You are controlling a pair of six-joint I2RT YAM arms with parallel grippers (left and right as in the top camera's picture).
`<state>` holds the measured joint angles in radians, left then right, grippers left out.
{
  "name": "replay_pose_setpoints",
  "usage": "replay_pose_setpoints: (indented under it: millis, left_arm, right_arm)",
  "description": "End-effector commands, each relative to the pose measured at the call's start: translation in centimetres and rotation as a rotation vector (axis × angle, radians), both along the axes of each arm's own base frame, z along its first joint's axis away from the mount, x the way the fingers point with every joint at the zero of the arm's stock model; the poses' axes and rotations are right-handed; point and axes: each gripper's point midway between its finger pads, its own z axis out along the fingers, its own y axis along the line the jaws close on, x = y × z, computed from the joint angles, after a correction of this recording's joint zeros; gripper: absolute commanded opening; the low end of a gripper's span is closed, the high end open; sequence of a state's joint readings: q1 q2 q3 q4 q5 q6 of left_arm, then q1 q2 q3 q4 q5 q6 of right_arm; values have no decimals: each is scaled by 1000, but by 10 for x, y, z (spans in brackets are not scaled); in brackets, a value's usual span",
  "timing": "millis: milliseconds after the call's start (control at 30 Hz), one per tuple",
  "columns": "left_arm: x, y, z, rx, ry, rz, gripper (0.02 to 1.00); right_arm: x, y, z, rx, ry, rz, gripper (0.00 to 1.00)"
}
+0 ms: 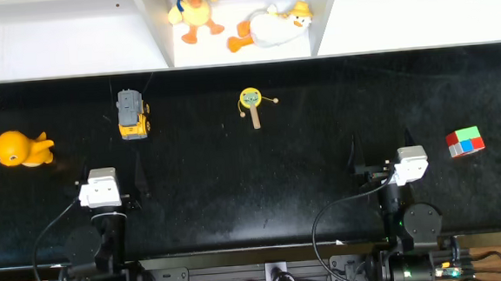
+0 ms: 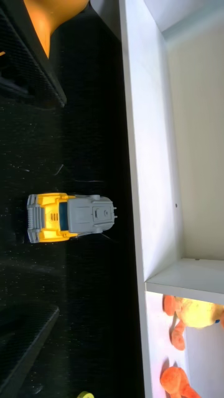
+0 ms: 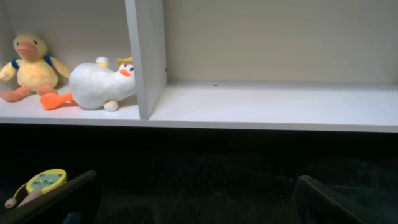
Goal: Store Toys
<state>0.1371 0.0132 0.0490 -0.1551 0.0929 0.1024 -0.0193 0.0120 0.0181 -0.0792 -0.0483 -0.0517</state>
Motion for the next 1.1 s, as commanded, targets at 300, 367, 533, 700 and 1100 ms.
replay_pose_setpoints:
  millis: [300,367,533,700,1100]
  left_arm:
    - [0,4,-1,-18,-4,27,998]
    - [0,3,-3,-26,11,20,998]
    - [0,-18,-6,-68,144,-96,996]
    - [-7,-17,1,-109,372,-81,996]
    - [-17,28,39,35,751,-92,996]
  right_arm:
    - [0,0,-4,7,2,1,993]
    - [0,0,-4,7,2,1,993]
    - [0,0,-4,7,2,1,996]
    - [0,0,-4,7,2,1,996]
    - [0,0,-4,7,2,1,996]
